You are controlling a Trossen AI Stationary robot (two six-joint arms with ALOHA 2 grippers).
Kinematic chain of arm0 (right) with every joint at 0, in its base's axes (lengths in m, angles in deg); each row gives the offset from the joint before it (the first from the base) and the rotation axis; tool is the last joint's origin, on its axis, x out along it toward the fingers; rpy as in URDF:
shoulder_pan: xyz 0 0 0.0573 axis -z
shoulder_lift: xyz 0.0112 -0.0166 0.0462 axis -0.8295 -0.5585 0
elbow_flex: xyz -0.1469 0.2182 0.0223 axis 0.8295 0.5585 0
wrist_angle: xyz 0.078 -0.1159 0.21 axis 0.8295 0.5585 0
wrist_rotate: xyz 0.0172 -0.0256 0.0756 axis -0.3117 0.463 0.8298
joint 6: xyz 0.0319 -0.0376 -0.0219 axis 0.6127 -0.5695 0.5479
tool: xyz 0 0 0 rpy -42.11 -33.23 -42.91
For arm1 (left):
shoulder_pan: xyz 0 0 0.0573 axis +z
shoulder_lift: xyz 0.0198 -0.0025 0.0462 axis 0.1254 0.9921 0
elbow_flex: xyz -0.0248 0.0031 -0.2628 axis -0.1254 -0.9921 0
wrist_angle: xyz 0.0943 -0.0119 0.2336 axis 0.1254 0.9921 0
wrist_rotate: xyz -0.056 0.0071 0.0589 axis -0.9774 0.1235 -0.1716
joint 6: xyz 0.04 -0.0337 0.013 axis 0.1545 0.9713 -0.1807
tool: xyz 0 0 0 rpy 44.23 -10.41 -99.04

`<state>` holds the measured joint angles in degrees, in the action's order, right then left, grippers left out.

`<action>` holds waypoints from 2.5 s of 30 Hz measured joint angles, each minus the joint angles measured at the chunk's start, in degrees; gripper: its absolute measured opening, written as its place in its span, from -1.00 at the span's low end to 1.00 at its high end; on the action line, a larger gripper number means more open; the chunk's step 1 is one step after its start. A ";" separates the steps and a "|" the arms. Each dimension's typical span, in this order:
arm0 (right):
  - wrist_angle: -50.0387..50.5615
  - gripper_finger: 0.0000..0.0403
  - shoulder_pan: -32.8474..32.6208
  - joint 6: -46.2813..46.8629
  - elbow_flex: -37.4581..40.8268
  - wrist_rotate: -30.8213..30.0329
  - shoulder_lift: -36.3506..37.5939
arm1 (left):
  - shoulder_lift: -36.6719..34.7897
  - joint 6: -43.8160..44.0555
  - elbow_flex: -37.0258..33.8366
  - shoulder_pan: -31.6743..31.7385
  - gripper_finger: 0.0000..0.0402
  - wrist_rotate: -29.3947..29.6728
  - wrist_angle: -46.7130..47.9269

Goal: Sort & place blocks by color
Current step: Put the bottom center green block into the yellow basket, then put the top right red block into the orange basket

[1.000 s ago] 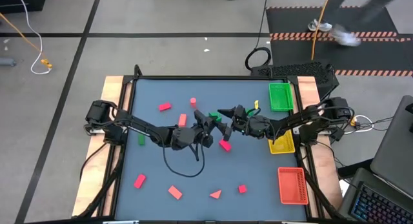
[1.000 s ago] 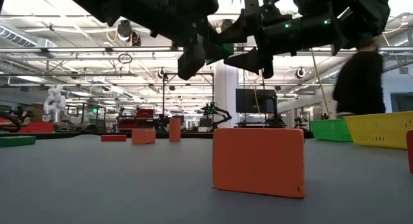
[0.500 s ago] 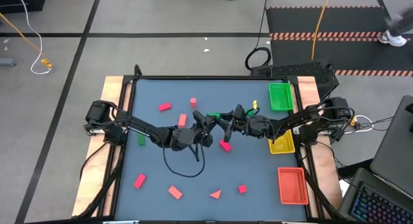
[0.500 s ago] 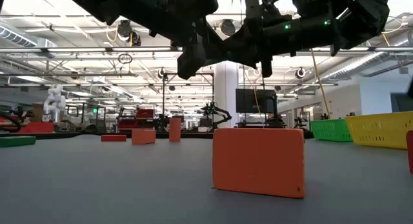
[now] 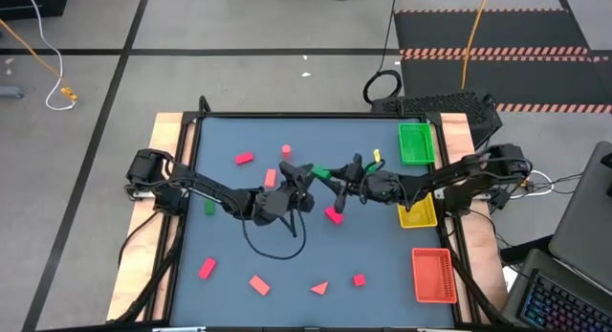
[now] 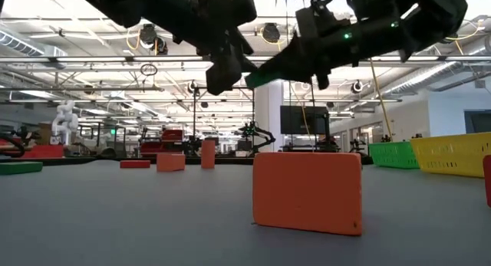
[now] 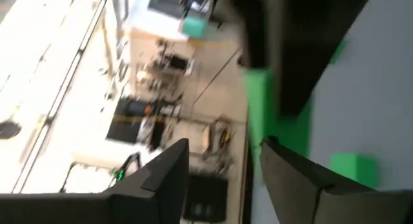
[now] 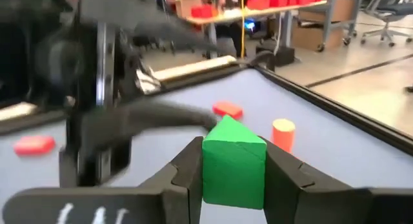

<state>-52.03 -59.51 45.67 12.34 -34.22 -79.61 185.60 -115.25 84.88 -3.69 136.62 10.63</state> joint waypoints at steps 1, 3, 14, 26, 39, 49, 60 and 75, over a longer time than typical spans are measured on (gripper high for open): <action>1.88 -0.51 -0.04 -0.61 0.02 -0.64 1.15 | 0.00 -0.23 0.00 -0.10 -0.01 1.54 -0.09; 6.98 -0.51 -0.09 -1.17 0.02 -1.47 4.19 | 0.00 -1.43 0.00 -0.43 0.04 4.02 -0.14; 46.67 -0.51 -0.50 6.05 0.02 -2.10 26.82 | -3.58 6.92 0.00 -0.66 0.12 12.35 1.10; 77.48 -0.51 -4.48 21.49 0.02 -2.01 43.70 | -8.41 38.30 0.02 1.96 0.12 -13.99 10.27; 101.27 -0.51 -6.14 34.29 0.02 -0.21 47.26 | -9.10 49.68 0.00 8.95 0.12 -34.46 24.46; 104.30 -0.51 -6.14 36.15 0.02 4.13 49.18 | -9.07 52.52 0.00 9.37 0.12 -34.45 28.42; 105.83 -0.22 -6.14 36.71 0.02 13.02 49.20 | -9.07 55.25 0.00 9.20 0.12 -34.43 30.89; 98.82 0.73 -6.12 35.86 0.03 11.46 49.20 | -9.07 53.15 0.00 8.52 0.12 -34.49 30.97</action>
<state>46.79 -65.63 81.53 12.36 -22.76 -30.41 176.53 -62.10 84.88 4.83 102.14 41.59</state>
